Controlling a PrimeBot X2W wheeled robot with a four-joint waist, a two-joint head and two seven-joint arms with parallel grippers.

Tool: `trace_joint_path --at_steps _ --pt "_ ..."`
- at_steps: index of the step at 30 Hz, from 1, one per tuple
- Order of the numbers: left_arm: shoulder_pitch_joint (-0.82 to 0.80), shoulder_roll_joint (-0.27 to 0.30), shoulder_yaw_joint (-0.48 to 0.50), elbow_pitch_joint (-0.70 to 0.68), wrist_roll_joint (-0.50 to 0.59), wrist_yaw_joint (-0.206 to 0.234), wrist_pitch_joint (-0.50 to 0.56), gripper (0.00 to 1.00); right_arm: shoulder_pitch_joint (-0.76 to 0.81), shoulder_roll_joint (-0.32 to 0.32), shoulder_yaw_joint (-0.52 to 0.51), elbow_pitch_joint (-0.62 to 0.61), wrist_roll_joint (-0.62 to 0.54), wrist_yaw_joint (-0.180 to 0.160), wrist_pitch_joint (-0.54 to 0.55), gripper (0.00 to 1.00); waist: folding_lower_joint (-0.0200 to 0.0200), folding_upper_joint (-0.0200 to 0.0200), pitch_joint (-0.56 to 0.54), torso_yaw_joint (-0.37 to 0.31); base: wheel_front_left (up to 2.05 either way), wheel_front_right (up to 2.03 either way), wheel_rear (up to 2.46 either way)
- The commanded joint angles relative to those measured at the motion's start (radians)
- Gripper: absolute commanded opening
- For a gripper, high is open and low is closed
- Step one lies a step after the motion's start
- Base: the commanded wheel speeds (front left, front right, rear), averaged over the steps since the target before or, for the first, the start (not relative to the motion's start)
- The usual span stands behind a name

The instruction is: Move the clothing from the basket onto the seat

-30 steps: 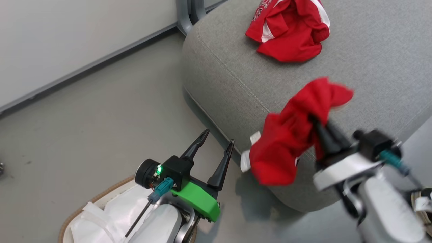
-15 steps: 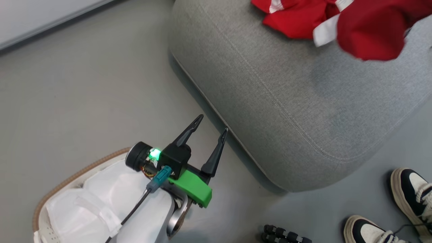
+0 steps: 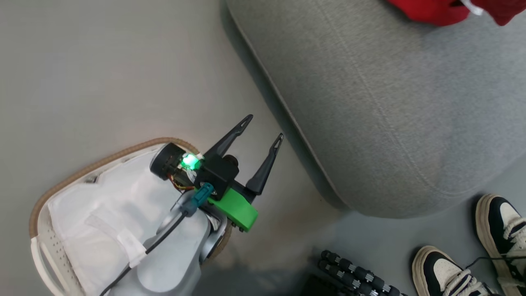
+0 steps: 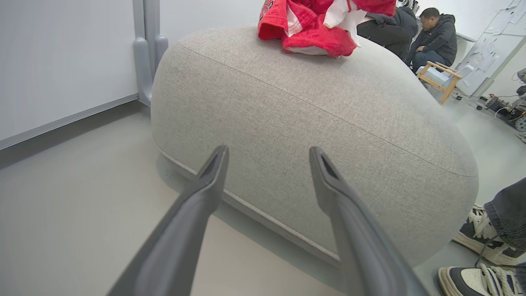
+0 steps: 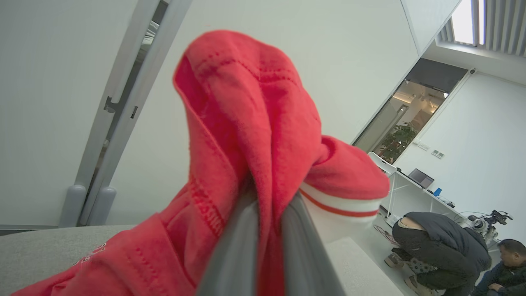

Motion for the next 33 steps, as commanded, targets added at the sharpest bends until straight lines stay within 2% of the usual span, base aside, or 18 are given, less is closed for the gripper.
trace_joint_path --at_steps 1,8,21,22,24,25,26,33 --pt "-0.025 0.013 0.0 0.001 0.013 -0.003 -0.001 1.0 -0.022 0.007 -0.015 0.022 -0.023 -0.001 0.0 0.0 -0.0002 -0.0001 0.078 0.075 0.0 0.0 0.0" --pt "-0.041 0.015 0.031 -0.01 0.025 -0.002 -0.001 1.0 -0.057 0.06 -0.091 0.113 -0.073 -0.001 0.0 0.0 -0.0002 -0.0001 0.143 0.133 0.0 0.0 0.0" --pt "-0.015 -0.002 0.107 -0.025 0.042 0.008 -0.001 1.0 0.008 0.144 -0.207 0.293 -0.146 -0.001 0.0 0.0 -0.0002 -0.0001 0.175 0.151 0.0 0.0 0.0" --pt "-0.012 -0.004 0.111 -0.023 0.043 0.007 -0.001 1.0 0.016 0.15 -0.214 0.306 -0.149 -0.001 0.0 0.08 -0.0002 -0.0001 0.17 0.151 0.0 0.0 0.0" --pt "-0.007 -0.006 0.117 -0.018 0.044 0.005 -0.001 1.0 0.023 0.156 -0.226 0.317 -0.157 -0.001 0.0 0.41 -0.0002 -0.0001 0.158 0.15 0.0 0.0 0.0" --pt "-0.006 -0.008 0.12 -0.017 0.045 0.005 -0.001 1.0 0.03 0.158 -0.229 0.317 -0.162 -0.001 0.0 0.78 -0.0002 -0.0001 0.151 0.15 0.0 0.0 0.0" --pt "-0.003 -0.011 0.124 -0.017 0.043 0.004 -0.001 1.0 0.04 0.159 -0.233 0.319 -0.167 -0.001 0.0 1.0 -0.0002 -0.0001 0.14 0.15 0.0 0.0 0.0" --pt "0.023 -0.031 0.163 -0.007 0.032 0.0 -0.001 1.0 0.14 0.17 -0.265 0.282 -0.169 -0.001 0.0 1.0 -0.0002 -0.0001 0.044 0.16 0.0 0.0 0.0"
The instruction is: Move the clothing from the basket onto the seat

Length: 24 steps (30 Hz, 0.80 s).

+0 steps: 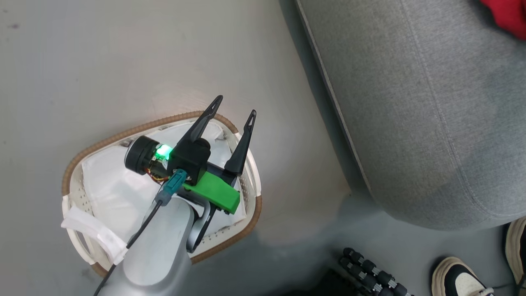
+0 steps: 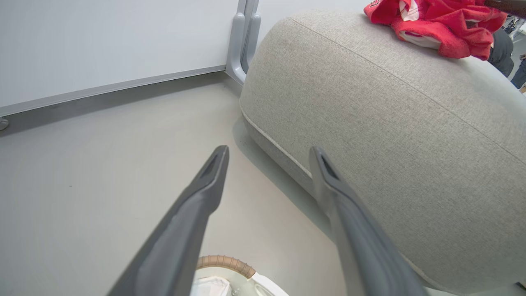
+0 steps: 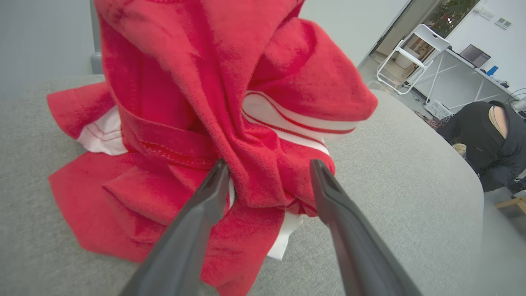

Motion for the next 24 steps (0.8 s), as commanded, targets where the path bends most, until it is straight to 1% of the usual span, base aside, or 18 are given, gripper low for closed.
trace_joint_path --at_steps 1,5,9,14,17,24 --pt "0.018 -0.001 0.008 0.002 0.004 -0.004 0.0 1.0 0.035 0.007 -0.003 -0.01 0.008 -0.001 0.0 1.0 -0.0001 0.0 -0.065 0.01 0.0 0.0 0.0" --pt "0.058 -0.012 0.054 0.0 0.013 -0.001 0.0 1.0 0.108 0.018 0.056 -0.066 0.036 -0.001 0.0 1.0 -0.0001 0.0 -0.137 0.023 0.0 0.0 0.0" --pt "0.094 -0.024 0.1 -0.003 0.021 0.007 0.0 1.0 0.172 0.033 0.138 -0.132 0.074 -0.001 0.0 1.0 -0.0001 0.0 -0.202 0.049 0.0 0.0 0.0" --pt "0.144 -0.032 0.171 0.002 0.026 0.023 -0.001 1.0 0.245 0.082 0.217 -0.199 0.163 -0.001 0.0 1.0 -0.0001 0.0 -0.274 0.094 0.0 0.0 0.0" --pt "0.172 -0.036 0.204 0.007 0.036 0.037 -0.001 1.0 0.28 0.119 0.259 -0.241 0.19 -0.001 0.0 1.0 -0.0001 0.0 -0.304 0.123 0.0 0.0 0.0" --pt "0.225 -0.041 0.296 0.002 0.04 0.083 0.0 1.0 0.36 0.187 0.345 -0.336 0.264 -0.001 0.0 1.0 -0.0001 0.0 -0.361 0.196 0.0 0.0 0.0"
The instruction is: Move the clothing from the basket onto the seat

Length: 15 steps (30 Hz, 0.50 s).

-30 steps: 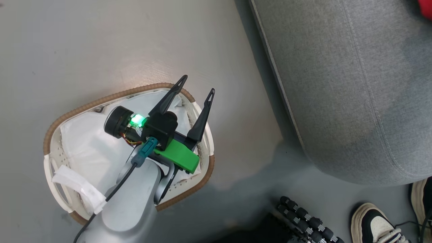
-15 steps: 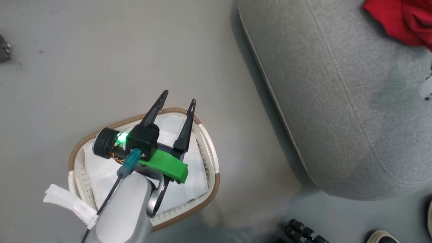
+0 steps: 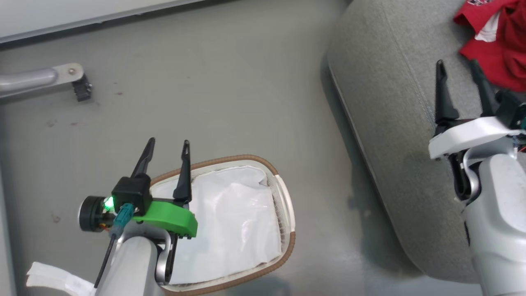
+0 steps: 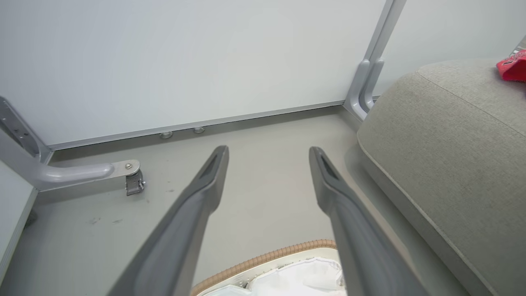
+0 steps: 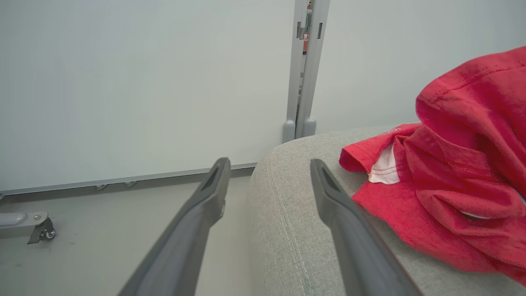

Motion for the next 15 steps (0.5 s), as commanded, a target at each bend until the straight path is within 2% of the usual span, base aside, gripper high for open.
trace_joint_path --at_steps 1,8,15 --pt "0.025 0.0 0.015 0.001 0.011 0.01 0.0 1.0 0.029 0.005 0.012 -0.016 0.01 -0.001 0.0 1.0 0.0 0.0 -0.062 0.067 0.0 0.0 0.0" --pt "0.072 -0.001 0.092 -0.005 0.001 0.053 0.0 1.0 0.127 0.048 0.054 -0.082 0.029 -0.001 0.0 1.0 0.0 0.0 -0.116 0.122 0.0 0.0 0.0" --pt "0.144 -0.001 0.138 0.003 -0.014 0.064 0.0 1.0 0.224 0.069 0.078 -0.085 0.03 -0.001 0.0 1.0 0.0 0.0 -0.179 0.14 0.0 0.0 0.0"
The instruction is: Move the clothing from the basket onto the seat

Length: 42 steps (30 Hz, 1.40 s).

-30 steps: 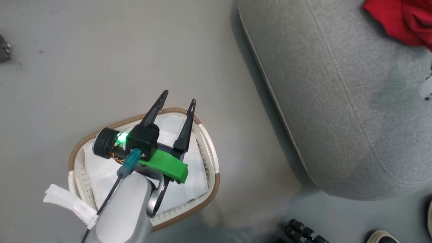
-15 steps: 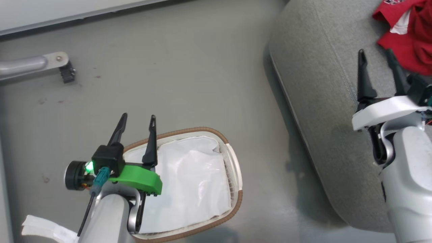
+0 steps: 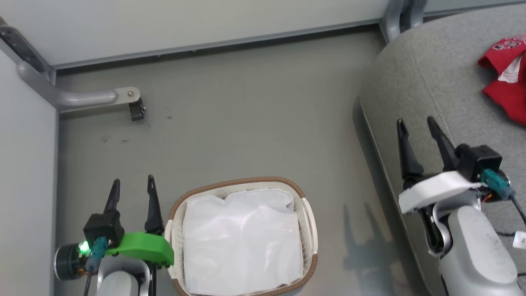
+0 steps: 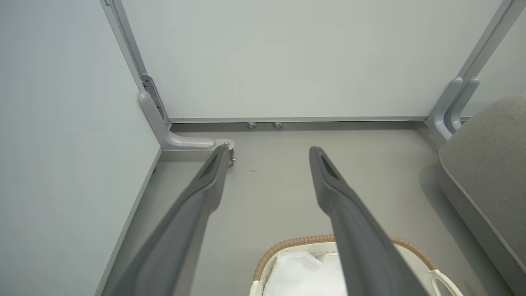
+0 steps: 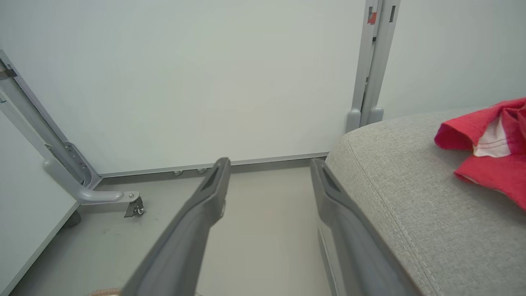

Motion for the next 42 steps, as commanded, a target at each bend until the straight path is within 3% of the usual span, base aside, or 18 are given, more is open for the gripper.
trace_joint_path --at_steps 1,21,22,27,42 --pt "0.027 0.0 0.003 0.007 -0.003 0.003 0.0 1.0 0.032 -0.001 -0.001 0.003 -0.001 -0.001 0.0 1.0 0.0001 0.0 -0.046 0.025 0.0 0.0 0.0" --pt "0.173 0.001 0.016 0.077 -0.118 -0.064 0.0 1.0 0.239 0.019 0.025 0.059 -0.006 -0.001 0.0 1.0 0.0001 0.0 -0.205 0.05 0.0 0.0 0.0" --pt "0.159 -0.001 0.014 0.076 -0.123 -0.065 0.0 0.0 0.231 0.021 0.025 0.057 -0.006 0.0 0.0 0.0 0.0001 0.0 -0.2 0.046 0.0 0.0 0.0" --pt "0.162 -0.003 0.015 0.114 -0.137 -0.066 0.006 0.0 0.251 0.032 0.023 0.09 0.006 0.0 0.006 0.0 0.0001 0.0 -0.203 0.047 0.0 0.0 0.0" --pt "0.14 -0.003 0.048 0.067 -0.394 -0.081 0.079 0.0 0.254 0.032 -0.005 0.044 0.278 0.0 0.081 0.0 0.0001 0.0 -0.207 0.051 0.0 0.0 0.0"
